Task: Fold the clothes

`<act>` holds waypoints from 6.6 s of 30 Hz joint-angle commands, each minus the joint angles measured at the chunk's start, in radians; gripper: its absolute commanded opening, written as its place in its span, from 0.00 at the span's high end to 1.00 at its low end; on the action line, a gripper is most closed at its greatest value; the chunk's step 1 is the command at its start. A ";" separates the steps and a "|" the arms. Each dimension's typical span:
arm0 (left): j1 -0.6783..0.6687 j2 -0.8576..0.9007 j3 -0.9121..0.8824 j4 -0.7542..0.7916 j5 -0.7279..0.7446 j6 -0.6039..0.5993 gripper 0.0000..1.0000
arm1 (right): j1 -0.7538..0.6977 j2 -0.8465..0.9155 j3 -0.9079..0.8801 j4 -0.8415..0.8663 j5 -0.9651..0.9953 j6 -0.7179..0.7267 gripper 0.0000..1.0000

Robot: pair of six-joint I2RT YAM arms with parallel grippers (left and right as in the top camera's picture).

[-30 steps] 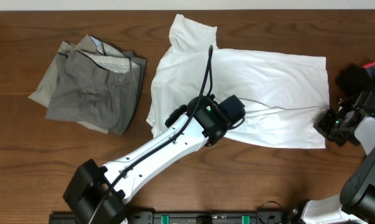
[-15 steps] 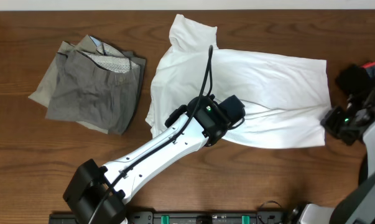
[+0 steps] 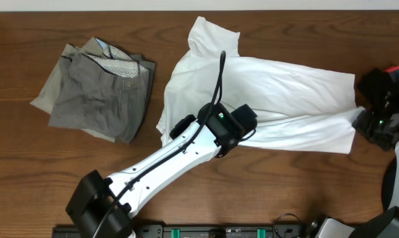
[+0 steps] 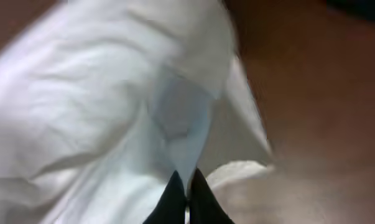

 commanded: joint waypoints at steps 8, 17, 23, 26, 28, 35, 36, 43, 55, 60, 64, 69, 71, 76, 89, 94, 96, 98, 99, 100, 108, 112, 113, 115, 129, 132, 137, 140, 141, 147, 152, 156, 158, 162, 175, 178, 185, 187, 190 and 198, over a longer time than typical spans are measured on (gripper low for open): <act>0.004 -0.047 0.021 0.008 -0.013 -0.014 0.94 | -0.010 -0.004 0.019 0.025 -0.322 -0.182 0.99; 0.008 -0.047 0.021 0.031 -0.013 -0.014 0.94 | -0.008 -0.004 0.018 -0.061 -0.065 -0.030 0.96; 0.008 -0.047 0.021 0.039 -0.013 -0.013 0.94 | -0.009 0.003 0.018 -0.093 -0.002 -0.007 0.92; 0.008 -0.047 0.021 0.040 -0.013 -0.013 0.94 | -0.009 0.017 0.010 -0.086 0.073 0.035 0.92; 0.008 -0.047 0.021 0.040 -0.013 -0.013 0.94 | -0.009 0.028 -0.004 -0.069 0.075 0.042 0.90; 0.008 -0.047 0.021 0.041 -0.013 -0.013 0.94 | -0.011 0.124 -0.091 -0.008 0.092 0.061 0.63; 0.008 -0.047 0.021 0.043 -0.013 -0.013 0.94 | -0.011 0.143 -0.108 0.005 0.095 0.069 0.64; 0.008 -0.047 0.021 0.060 -0.013 -0.009 0.94 | -0.008 0.230 -0.201 0.132 0.094 0.066 0.69; 0.008 -0.047 0.021 0.062 -0.013 -0.005 0.94 | -0.008 0.237 -0.268 0.249 -0.050 0.006 0.80; 0.008 -0.047 0.021 0.061 -0.013 -0.005 0.94 | -0.009 0.235 -0.266 0.221 -0.087 0.007 0.86; 0.008 -0.047 0.021 0.061 -0.013 -0.005 0.94 | -0.011 0.233 -0.251 0.190 -0.090 0.007 0.93; 0.008 -0.047 0.021 0.061 -0.013 -0.005 0.94 | -0.011 0.218 -0.233 0.191 -0.214 -0.027 0.99; 0.008 -0.047 0.021 0.061 -0.013 -0.005 0.94 | -0.011 0.206 -0.221 0.195 -0.291 -0.039 0.99; 0.008 -0.047 0.021 0.061 -0.013 -0.005 0.94 | -0.011 0.145 -0.177 0.173 -0.372 -0.039 0.99; 0.015 -0.047 0.021 0.031 -0.013 -0.002 0.94 | -0.011 0.041 0.060 -0.204 -0.158 -0.089 0.99; 0.015 -0.047 0.021 0.047 -0.013 -0.002 0.94 | -0.008 0.044 0.055 -0.142 -0.211 -0.105 0.99; 0.015 -0.047 0.021 0.050 -0.013 -0.002 0.94 | -0.008 0.046 0.052 -0.131 -0.370 -0.211 0.99; 0.015 -0.047 0.021 0.050 -0.013 -0.002 0.94 | -0.008 0.046 0.052 -0.140 -0.297 -0.196 0.99; 0.015 -0.047 0.021 0.049 -0.013 -0.002 0.94 | -0.008 0.046 0.052 -0.151 -0.184 -0.145 0.99; 0.015 -0.047 0.021 0.049 -0.013 -0.002 0.94 | -0.009 0.046 0.052 -0.172 -0.037 -0.079 0.99; 0.015 -0.057 0.021 -0.012 -0.013 -0.008 0.94 | -0.010 0.046 0.053 -0.257 0.201 0.039 0.99; 0.015 -0.074 0.021 -0.085 -0.012 -0.056 0.94 | -0.010 0.046 0.053 -0.325 0.244 0.040 0.99; 0.015 -0.079 0.021 -0.106 -0.012 -0.068 0.94 | -0.010 0.046 0.053 -0.341 0.245 0.038 0.99; 0.015 -0.092 0.021 -0.146 -0.012 -0.090 0.94 | -0.009 0.046 0.053 -0.365 0.243 0.029 0.99; 0.016 -0.139 0.021 -0.188 -0.009 -0.115 0.94 | -0.008 0.046 0.052 -0.405 0.024 -0.151 0.82; 0.016 -0.139 0.020 -0.187 -0.009 -0.115 0.94 | -0.009 0.047 0.048 -0.378 0.042 -0.128 0.85; 0.016 -0.139 0.021 -0.187 -0.009 -0.115 0.94 | -0.009 0.047 0.000 -0.323 0.040 -0.105 0.82; 0.016 -0.139 0.020 -0.182 -0.010 -0.115 0.94 | -0.008 0.047 -0.049 -0.316 -0.003 -0.107 0.80; 0.016 -0.139 0.020 -0.175 -0.010 -0.115 0.94 | -0.008 0.047 -0.061 -0.315 -0.016 -0.111 0.77; 0.016 -0.139 0.021 -0.144 -0.010 -0.113 0.94 | 0.001 0.047 -0.128 -0.316 -0.041 -0.154 0.57; 0.016 -0.139 0.020 -0.137 -0.010 -0.112 0.94 | 0.005 0.047 -0.212 -0.222 -0.056 -0.123 0.56; 0.016 -0.139 0.021 -0.137 -0.010 -0.112 0.94 | 0.005 0.047 -0.294 -0.122 -0.063 -0.087 0.57; 0.016 -0.139 0.021 -0.137 -0.010 -0.112 0.94 | 0.005 0.047 -0.323 -0.083 -0.096 -0.087 0.58; 0.016 -0.139 0.021 -0.137 -0.009 -0.112 0.94 | 0.005 0.047 -0.361 -0.039 -0.109 -0.087 0.61; 0.016 -0.139 0.021 -0.137 -0.010 -0.112 0.94 | 0.002 0.035 -0.323 -0.063 -0.218 -0.111 0.99; 0.016 -0.139 0.021 -0.138 -0.018 -0.111 0.94 | -0.006 0.000 -0.252 -0.100 -0.236 -0.121 0.99; 0.016 -0.146 0.021 -0.196 -0.062 -0.116 0.94 | -0.059 -0.095 -0.025 -0.223 -0.126 -0.120 0.99; 0.016 -0.149 0.021 -0.202 -0.061 -0.119 0.94 | -0.069 -0.105 0.018 -0.263 -0.087 -0.120 0.99; 0.016 -0.154 0.021 -0.202 -0.062 -0.119 0.94 | -0.071 -0.107 0.055 -0.291 -0.085 -0.117 0.99; 0.016 -0.168 0.021 -0.159 -0.114 -0.119 0.94 | -0.075 -0.109 0.156 -0.309 -0.112 -0.117 0.99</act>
